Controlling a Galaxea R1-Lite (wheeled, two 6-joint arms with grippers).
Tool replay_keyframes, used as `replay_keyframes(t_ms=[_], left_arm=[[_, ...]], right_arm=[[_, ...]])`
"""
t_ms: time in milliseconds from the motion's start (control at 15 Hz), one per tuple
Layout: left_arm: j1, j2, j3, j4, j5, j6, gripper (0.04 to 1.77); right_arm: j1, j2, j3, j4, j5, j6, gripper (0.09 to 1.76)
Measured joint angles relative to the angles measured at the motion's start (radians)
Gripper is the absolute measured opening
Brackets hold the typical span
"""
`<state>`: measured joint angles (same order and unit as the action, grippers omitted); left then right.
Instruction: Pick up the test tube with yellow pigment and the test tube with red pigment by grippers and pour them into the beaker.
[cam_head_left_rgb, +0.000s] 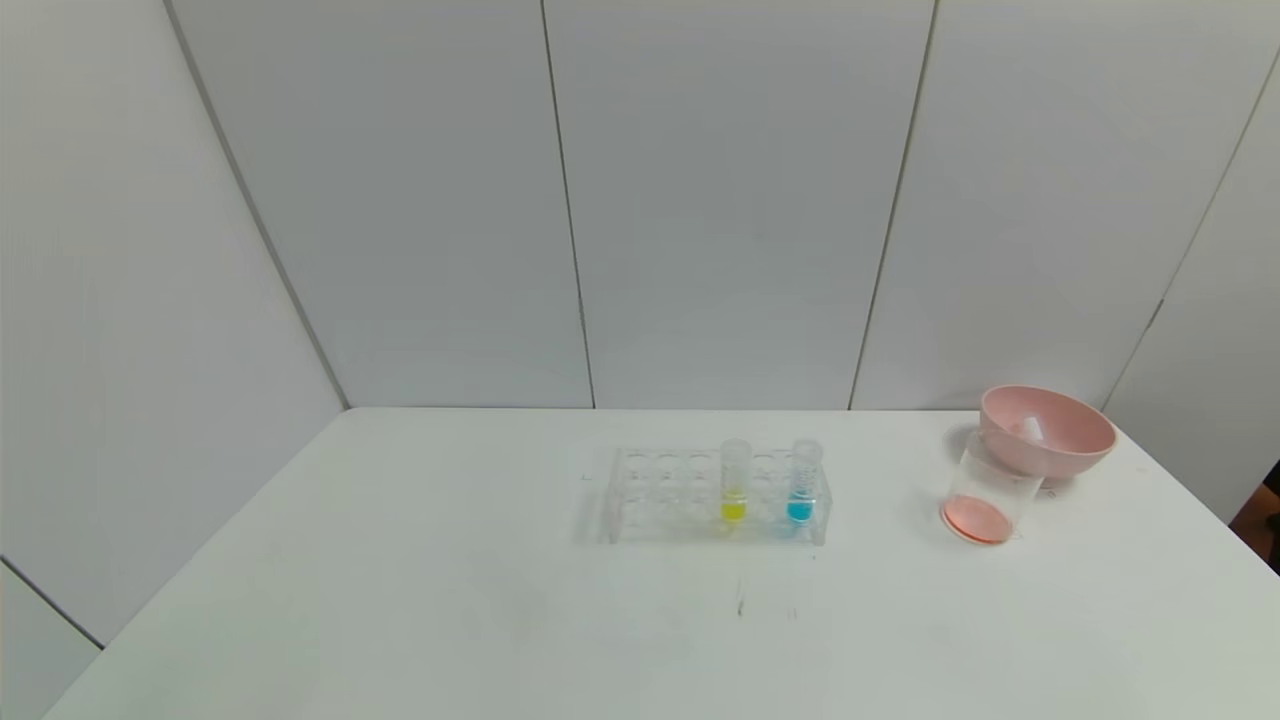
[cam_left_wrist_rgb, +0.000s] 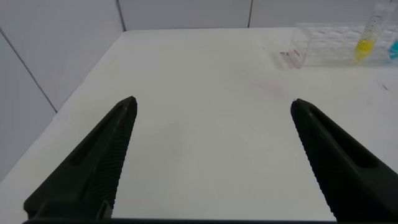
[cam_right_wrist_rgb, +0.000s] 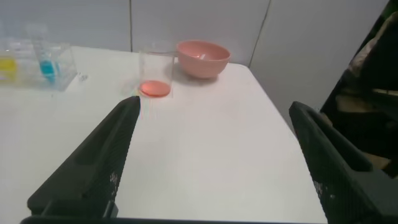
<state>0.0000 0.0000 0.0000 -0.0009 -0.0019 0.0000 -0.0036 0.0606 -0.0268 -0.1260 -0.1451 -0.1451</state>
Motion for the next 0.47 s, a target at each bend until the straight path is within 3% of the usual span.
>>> replay_keyframes(t_ms=[267,467], left_arm=[[0.000,0.000,0.000,0.000,0.000,0.000,1.76],[0.000,0.000,0.000,0.000,0.000,0.000,1.76]], right_arm=[[0.002,-0.053,0.023,0.121,0.192,-0.002,1.71],[0.002,-0.059,0.026,0.118,0.201,0.006,1.71]])
